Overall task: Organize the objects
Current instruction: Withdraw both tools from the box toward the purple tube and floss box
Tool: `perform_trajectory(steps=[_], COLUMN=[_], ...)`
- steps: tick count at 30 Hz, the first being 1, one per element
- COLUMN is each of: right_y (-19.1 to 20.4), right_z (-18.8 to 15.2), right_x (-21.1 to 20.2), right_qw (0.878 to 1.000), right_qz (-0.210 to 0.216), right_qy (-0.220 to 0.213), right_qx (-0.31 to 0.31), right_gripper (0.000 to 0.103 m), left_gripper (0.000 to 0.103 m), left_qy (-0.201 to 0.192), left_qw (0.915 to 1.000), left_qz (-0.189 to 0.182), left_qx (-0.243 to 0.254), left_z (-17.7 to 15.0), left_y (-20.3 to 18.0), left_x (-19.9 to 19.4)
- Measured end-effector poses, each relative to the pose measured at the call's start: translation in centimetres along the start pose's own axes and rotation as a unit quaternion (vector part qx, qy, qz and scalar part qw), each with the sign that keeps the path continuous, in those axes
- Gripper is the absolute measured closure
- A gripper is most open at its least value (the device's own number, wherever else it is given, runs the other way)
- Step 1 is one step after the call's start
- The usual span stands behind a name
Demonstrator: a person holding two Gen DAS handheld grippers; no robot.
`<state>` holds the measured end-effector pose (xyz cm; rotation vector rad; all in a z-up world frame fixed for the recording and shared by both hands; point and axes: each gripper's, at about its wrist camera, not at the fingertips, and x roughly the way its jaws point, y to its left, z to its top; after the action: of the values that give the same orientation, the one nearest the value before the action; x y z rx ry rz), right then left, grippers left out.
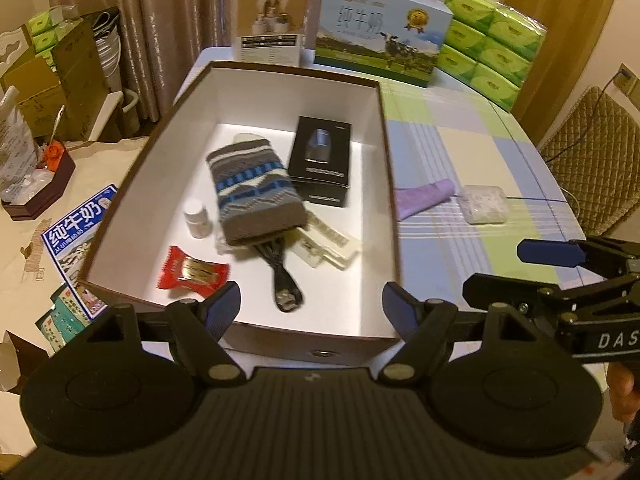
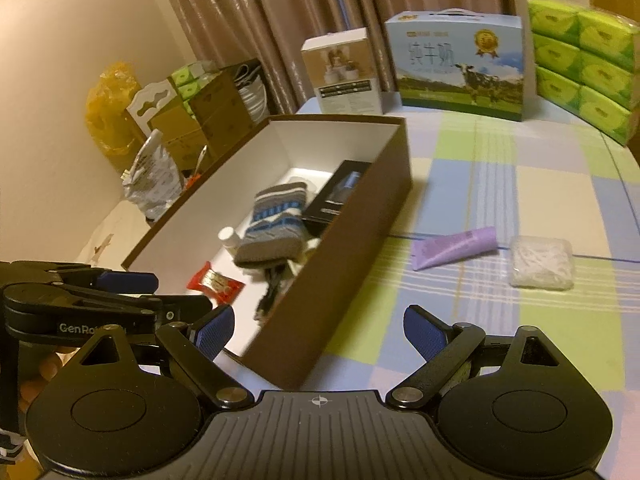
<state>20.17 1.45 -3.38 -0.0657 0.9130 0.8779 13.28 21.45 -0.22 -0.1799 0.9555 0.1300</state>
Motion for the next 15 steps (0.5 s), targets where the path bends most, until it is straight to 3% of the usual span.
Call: perform_trajectory(steps=[15], right_y=[-7.5], right_z=[-1.3], right_x=[-4.4], right_qw=[0.998], right_qz=[-0.038], right_qy=[-0.008], right_qx=[0.039], right_gripper=[0.014], left_gripper=[0.028], left_qy=[0.009], left_qw=[0.9990], left_qz=[-0.037], left_qx=[0.023], left_z=[-0.2], left_y=[-8.4], left_x=[1.2])
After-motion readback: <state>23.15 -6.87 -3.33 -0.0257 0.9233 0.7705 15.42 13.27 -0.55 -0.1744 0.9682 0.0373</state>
